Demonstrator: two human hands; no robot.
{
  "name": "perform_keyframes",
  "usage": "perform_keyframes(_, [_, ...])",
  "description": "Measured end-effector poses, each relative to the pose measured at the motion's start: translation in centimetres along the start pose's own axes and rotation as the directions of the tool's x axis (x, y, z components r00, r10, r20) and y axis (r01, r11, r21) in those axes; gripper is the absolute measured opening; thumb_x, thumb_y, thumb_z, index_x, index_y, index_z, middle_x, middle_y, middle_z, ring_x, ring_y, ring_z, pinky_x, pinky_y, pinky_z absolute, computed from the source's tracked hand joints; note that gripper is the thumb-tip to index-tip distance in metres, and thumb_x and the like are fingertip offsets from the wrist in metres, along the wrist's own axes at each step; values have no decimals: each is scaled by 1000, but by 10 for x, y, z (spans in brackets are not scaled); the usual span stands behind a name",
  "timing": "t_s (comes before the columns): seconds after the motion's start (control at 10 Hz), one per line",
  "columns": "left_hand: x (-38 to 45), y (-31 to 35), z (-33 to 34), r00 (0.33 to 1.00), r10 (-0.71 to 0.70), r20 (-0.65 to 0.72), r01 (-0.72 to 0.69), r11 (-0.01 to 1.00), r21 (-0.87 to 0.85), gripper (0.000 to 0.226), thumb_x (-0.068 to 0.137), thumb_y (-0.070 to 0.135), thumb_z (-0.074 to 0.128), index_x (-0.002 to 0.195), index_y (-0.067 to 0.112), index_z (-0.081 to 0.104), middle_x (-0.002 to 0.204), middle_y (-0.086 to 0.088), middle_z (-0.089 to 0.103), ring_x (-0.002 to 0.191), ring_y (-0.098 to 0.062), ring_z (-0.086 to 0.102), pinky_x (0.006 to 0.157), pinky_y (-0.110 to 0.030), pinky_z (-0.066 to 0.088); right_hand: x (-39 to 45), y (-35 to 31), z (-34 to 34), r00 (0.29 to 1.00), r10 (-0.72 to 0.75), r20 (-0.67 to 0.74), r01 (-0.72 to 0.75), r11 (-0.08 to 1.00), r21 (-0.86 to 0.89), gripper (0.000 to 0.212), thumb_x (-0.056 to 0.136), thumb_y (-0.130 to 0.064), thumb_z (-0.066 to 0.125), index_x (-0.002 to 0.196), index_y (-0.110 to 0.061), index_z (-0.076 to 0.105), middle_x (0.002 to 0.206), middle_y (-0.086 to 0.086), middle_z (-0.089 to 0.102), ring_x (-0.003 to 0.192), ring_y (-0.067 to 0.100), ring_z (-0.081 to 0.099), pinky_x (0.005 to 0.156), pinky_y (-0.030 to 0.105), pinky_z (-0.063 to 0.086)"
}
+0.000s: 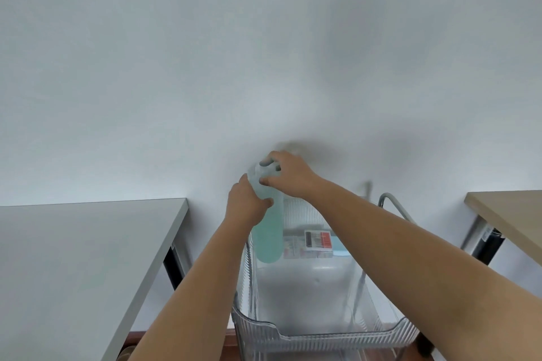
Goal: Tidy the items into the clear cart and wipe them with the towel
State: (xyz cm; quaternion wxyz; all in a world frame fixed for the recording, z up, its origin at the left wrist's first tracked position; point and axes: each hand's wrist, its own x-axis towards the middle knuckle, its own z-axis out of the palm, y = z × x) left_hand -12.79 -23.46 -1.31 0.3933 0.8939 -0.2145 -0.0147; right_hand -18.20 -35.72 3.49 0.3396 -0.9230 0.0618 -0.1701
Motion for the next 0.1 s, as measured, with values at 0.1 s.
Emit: perform_keyframes(0.1, [-7,-7,-15,995,60,-76,-56,997,54,71,82,29,76,141,8,44,134,-12,52,131,-28,43,96,-31,35,-13,-13,-12,990,-80,-115,85,996,41,29,83,-27,71,111,-23,65,127,-5,51,108,5,46,92,20,33])
